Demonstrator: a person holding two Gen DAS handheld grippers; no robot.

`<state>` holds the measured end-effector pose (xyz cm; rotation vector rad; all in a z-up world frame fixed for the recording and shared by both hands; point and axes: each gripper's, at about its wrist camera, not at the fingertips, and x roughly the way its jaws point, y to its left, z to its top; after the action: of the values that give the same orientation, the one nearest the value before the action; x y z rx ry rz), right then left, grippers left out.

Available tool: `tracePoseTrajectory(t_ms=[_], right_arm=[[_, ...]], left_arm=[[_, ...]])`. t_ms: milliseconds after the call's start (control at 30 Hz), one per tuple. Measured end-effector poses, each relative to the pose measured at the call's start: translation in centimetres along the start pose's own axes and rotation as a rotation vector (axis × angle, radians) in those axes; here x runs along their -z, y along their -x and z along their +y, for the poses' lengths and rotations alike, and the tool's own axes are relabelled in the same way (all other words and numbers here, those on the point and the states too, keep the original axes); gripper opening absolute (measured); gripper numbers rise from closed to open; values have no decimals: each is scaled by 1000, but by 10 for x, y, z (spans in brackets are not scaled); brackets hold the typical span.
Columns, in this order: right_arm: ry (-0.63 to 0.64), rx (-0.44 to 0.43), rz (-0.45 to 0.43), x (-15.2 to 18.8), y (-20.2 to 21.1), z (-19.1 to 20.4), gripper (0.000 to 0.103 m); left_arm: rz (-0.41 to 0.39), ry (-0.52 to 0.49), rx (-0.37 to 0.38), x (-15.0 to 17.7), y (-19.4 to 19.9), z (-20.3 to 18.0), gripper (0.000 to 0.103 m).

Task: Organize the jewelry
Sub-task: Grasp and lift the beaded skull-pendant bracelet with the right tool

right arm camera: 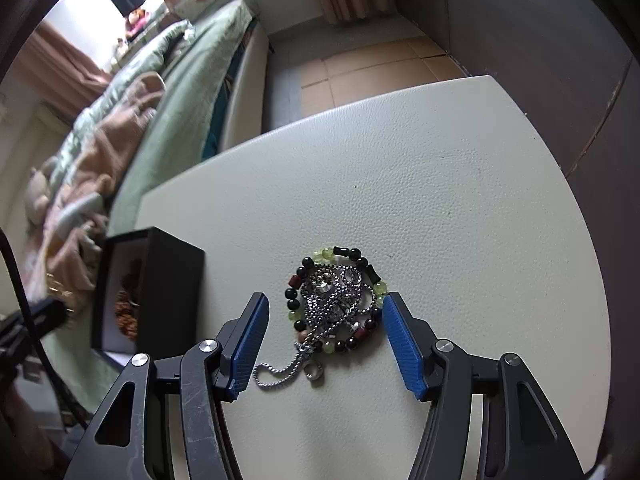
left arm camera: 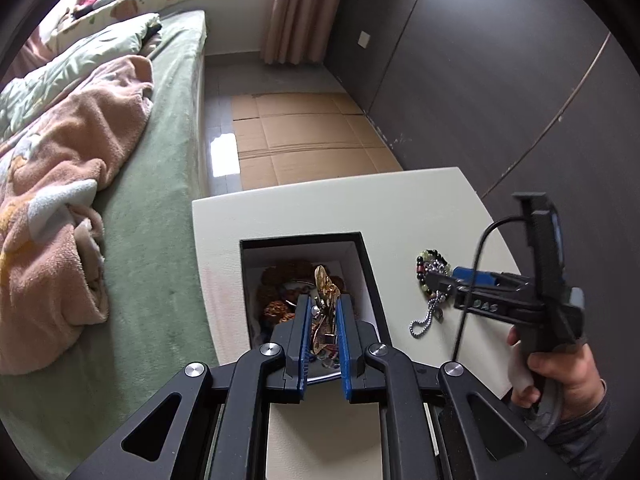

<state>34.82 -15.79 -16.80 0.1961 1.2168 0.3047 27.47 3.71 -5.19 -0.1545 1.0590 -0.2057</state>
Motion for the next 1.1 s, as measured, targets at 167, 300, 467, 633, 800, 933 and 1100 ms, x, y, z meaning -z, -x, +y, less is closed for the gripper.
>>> tracePoseTrajectory(t_ms=[167,300,467,633,800,933,1100], right_arm=[[70,128,29,-1,-12,9,32],[104,111,39,-3,-5,13,9],[115,81,-16,-3,28,16,9],[130,71,-65,-6,56,23,9],[166,49,-126,-11,92,40,9],[195,49,-172,-15,120,57,9],[235,41,-234,-20,155,81,9]], left_arm=[[-11,36,21,-1,1,7,13],[-15,58,33,-2,-2,8,13],[-28,88,51,-5,-6,10,13],[-8,111,87,-4,-14,11,21],[-64,137,116,0,-9,14,78],[-88,160,151,0,-1,19,78],[-131,221,174,2,9,36,78]])
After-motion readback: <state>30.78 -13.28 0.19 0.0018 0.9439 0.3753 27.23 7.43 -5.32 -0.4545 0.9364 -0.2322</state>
